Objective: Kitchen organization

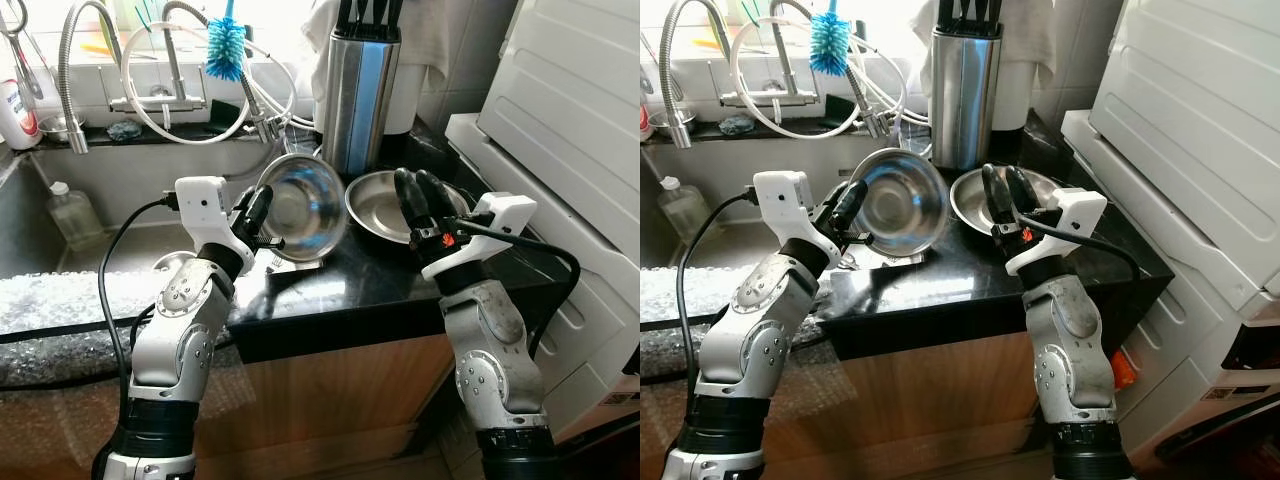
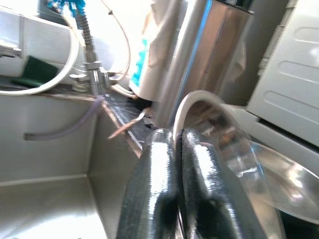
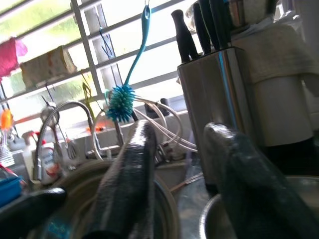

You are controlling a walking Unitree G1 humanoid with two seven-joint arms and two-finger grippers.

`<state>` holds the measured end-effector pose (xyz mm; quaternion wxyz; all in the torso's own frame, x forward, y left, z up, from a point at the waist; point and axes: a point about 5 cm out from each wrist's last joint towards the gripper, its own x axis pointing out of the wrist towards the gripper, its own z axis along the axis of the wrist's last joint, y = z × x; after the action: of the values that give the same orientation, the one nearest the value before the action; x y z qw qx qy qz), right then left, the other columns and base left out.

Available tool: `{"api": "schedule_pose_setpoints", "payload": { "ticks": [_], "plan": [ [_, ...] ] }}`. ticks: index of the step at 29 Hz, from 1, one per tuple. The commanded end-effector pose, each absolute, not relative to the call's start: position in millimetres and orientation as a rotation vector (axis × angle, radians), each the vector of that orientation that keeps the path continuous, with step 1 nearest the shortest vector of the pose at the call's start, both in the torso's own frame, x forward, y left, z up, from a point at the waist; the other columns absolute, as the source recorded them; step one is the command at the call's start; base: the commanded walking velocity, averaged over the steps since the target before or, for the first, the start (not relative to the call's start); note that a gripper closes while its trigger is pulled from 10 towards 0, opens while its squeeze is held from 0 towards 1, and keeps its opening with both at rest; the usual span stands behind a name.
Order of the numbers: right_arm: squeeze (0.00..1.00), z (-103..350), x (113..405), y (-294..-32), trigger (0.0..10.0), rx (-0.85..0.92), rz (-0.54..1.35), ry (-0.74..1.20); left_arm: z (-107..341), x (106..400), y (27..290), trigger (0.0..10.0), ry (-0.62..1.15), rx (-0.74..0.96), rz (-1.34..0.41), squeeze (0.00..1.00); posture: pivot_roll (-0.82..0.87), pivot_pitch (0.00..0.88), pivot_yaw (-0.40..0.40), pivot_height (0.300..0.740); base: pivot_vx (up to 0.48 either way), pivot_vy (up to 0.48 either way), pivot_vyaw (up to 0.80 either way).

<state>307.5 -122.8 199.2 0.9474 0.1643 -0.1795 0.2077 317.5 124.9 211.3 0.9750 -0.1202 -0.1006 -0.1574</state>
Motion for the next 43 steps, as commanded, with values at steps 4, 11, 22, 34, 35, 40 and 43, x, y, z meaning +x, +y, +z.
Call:
{"api": "schedule_pose_setpoints", "payload": {
  "ticks": [4,11,22,34,35,40,43],
  "plan": [
    [1.00,212.8,307.3,-123.5,10.0,0.402,0.447,-0.416,213.3,318.8,125.3,0.0,-0.217,-0.237,-0.300,0.00,-0.13,0.000,-0.067,0.740,0.000,0.000,0.00],
    [0.00,213.1,305.8,-123.9,10.0,0.386,0.444,-0.413,213.3,325.2,139.9,0.0,-0.235,-0.263,-0.134,0.00,-0.13,0.000,-0.065,0.740,0.000,0.000,0.00],
    [0.00,196.9,292.1,-119.0,10.0,0.314,0.452,-0.355,221.7,335.0,179.2,10.0,-0.339,-0.269,0.178,0.00,-0.14,0.000,-0.064,0.740,0.000,0.000,0.00],
    [0.00,162.5,265.6,-135.0,10.0,0.164,0.359,-0.256,196.5,336.5,203.2,10.0,-0.311,-0.102,0.296,0.00,-0.15,0.000,-0.065,0.740,0.000,0.000,0.00],
    [0.00,158.2,260.4,-137.0,10.0,0.154,0.350,-0.240,191.6,336.4,209.2,10.0,-0.293,-0.075,0.341,0.00,-0.16,0.000,-0.066,0.740,0.000,0.000,0.00],
    [0.00,154.1,253.7,-138.1,10.0,0.131,0.338,-0.225,171.0,342.5,207.7,10.0,-0.170,-0.007,0.332,0.00,-0.15,0.000,-0.067,0.740,0.000,0.000,0.00],
    [0.00,153.6,251.5,-138.4,10.0,0.127,0.337,-0.224,163.7,343.6,203.6,10.0,-0.128,0.021,0.294,0.00,-0.16,0.000,-0.066,0.740,0.000,0.000,0.00]
  ]
}}
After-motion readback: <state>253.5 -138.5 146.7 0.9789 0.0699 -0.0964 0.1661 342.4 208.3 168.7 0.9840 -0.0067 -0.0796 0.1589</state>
